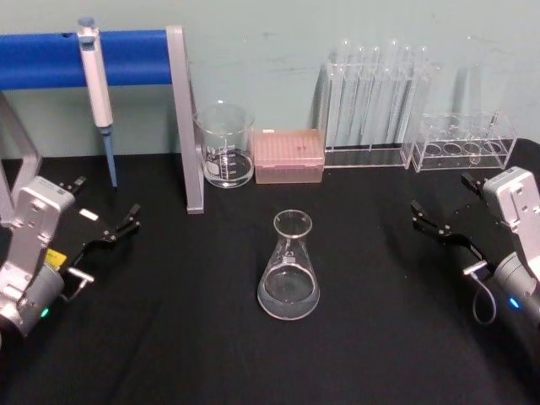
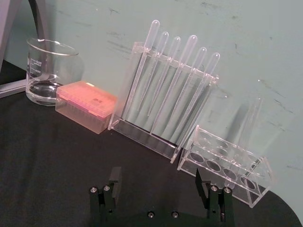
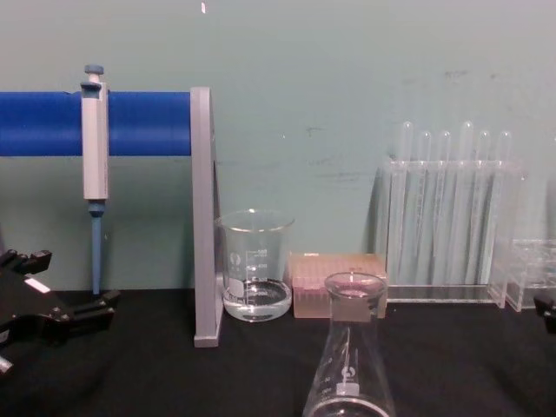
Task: Grasp the erlenmeyer flask with one hand, shake it three times, then place it back.
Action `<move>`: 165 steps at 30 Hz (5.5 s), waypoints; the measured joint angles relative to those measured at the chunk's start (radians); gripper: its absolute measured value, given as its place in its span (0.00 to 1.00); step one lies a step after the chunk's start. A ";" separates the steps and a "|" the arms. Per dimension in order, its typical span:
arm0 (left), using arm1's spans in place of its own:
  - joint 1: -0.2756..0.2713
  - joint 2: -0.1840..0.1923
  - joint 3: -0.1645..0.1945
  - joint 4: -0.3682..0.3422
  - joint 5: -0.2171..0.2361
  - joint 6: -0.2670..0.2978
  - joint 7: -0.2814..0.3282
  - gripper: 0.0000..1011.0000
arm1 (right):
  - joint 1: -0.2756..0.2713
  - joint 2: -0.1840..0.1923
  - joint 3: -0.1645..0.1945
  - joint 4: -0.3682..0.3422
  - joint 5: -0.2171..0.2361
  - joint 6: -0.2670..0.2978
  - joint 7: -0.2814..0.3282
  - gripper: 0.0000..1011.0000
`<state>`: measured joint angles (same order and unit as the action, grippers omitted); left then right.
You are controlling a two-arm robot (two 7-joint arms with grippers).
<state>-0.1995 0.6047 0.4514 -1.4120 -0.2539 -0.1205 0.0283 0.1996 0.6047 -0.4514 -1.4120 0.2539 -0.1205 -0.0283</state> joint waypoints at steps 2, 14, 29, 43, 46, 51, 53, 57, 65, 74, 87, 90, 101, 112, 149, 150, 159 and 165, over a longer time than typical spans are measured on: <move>0.000 0.000 0.000 0.000 0.000 0.000 0.000 0.99 | 0.000 0.000 0.000 0.000 0.000 0.000 0.000 0.99; 0.000 0.000 0.000 0.000 0.000 0.000 0.000 0.99 | 0.000 0.000 0.000 0.000 0.000 0.000 0.000 0.99; 0.000 0.000 0.000 0.000 0.000 0.000 0.000 0.99 | 0.000 0.000 0.000 0.000 0.000 0.000 0.000 0.99; 0.000 0.000 0.000 0.000 0.000 0.000 0.000 0.99 | -0.011 -0.014 0.029 -0.007 0.009 0.007 0.028 0.99; 0.000 0.000 0.000 0.000 0.000 0.000 0.000 0.99 | -0.016 -0.012 0.036 -0.019 0.022 0.012 0.051 0.99; 0.000 0.000 0.000 0.000 0.000 0.000 0.000 0.99 | -0.040 0.004 0.054 -0.066 0.082 0.035 0.140 0.99; 0.000 0.000 0.000 0.000 0.000 0.000 0.000 0.99 | -0.052 0.010 0.062 -0.089 0.114 0.046 0.180 0.99; 0.000 0.000 0.000 0.000 0.000 0.000 0.000 0.99 | -0.066 0.017 0.071 -0.115 0.155 0.063 0.234 0.99; 0.000 0.000 0.000 0.000 0.000 0.000 0.000 0.99 | -0.091 0.029 0.078 -0.165 0.238 0.106 0.376 0.99; 0.000 0.000 0.000 0.000 0.000 0.000 0.000 0.99 | -0.093 0.025 0.062 -0.185 0.261 0.135 0.486 0.99; 0.000 0.000 0.000 0.000 0.000 0.000 0.000 0.99 | -0.055 -0.024 0.016 -0.177 0.236 0.154 0.562 0.99; 0.000 0.000 0.000 0.000 0.000 0.000 0.000 0.99 | -0.041 -0.041 0.005 -0.163 0.228 0.156 0.567 0.99; 0.000 0.000 0.000 0.000 0.000 0.000 0.000 0.99 | 0.025 -0.103 -0.034 -0.091 0.191 0.149 0.576 0.99; 0.000 0.000 0.000 0.000 0.000 0.000 0.000 0.99 | 0.079 -0.151 -0.059 -0.032 0.164 0.131 0.585 0.99; 0.000 0.000 0.000 0.000 0.000 0.000 0.000 0.99 | 0.112 -0.183 -0.070 0.014 0.140 0.116 0.587 0.78; 0.000 0.000 0.000 0.000 0.000 0.000 0.000 0.99 | 0.112 -0.183 -0.070 0.013 0.140 0.116 0.587 0.76; 0.000 0.000 0.000 0.000 0.000 0.000 0.000 0.99 | 0.112 -0.183 -0.070 0.013 0.141 0.117 0.587 0.48; 0.000 0.000 0.000 0.000 0.000 0.000 0.000 0.99 | 0.112 -0.183 -0.070 0.013 0.141 0.117 0.587 0.45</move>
<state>-0.1995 0.6047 0.4514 -1.4119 -0.2539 -0.1205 0.0283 0.3112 0.4220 -0.5210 -1.3993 0.3951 -0.0032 0.5586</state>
